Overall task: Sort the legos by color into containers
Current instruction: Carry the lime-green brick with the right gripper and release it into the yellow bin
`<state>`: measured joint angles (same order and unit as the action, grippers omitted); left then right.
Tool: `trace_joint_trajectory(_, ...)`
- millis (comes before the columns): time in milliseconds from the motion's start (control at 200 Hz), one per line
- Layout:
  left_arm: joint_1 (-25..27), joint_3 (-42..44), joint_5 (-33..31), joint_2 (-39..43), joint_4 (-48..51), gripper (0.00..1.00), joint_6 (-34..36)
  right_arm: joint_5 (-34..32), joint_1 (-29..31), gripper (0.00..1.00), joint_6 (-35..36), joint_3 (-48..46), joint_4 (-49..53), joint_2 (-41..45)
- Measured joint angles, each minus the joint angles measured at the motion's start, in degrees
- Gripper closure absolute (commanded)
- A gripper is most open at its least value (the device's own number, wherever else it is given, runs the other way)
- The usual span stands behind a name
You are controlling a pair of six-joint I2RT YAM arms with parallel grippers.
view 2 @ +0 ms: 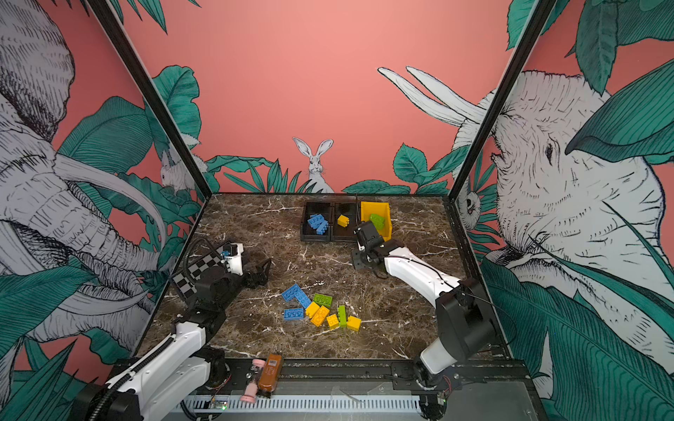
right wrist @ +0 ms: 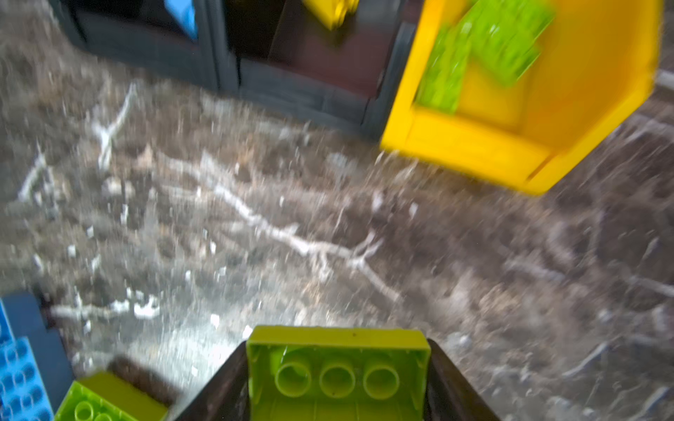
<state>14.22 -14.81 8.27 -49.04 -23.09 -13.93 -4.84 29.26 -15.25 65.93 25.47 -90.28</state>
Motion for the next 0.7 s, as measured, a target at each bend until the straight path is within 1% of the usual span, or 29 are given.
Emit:
trace_joint_trajectory(195, 0.0, 0.0, -0.2, 0.0, 0.0, 0.01, 0.0, 2.1, -6.4, 0.46, 3.8, 11.4, -0.5, -8.5)
trace_joint_trajectory(410, 0.0, 0.0, -0.2, 0.0, 0.0, 0.01, 0.0, 4.5, -12.1, 0.46, 5.2, 21.8, -1.0, -18.5)
trace_joint_trajectory(605, 0.0, 0.0, -0.2, 0.0, 0.0, 0.01, 0.0, 6.0, -14.1, 0.45, 5.4, 29.5, -0.4, -25.9)
trace_joint_trajectory(700, 0.0, 0.0, -0.2, -0.1, 0.0, 0.01, 0.0, 6.0, -14.6, 0.41, 5.4, 32.3, 0.1, -28.3)
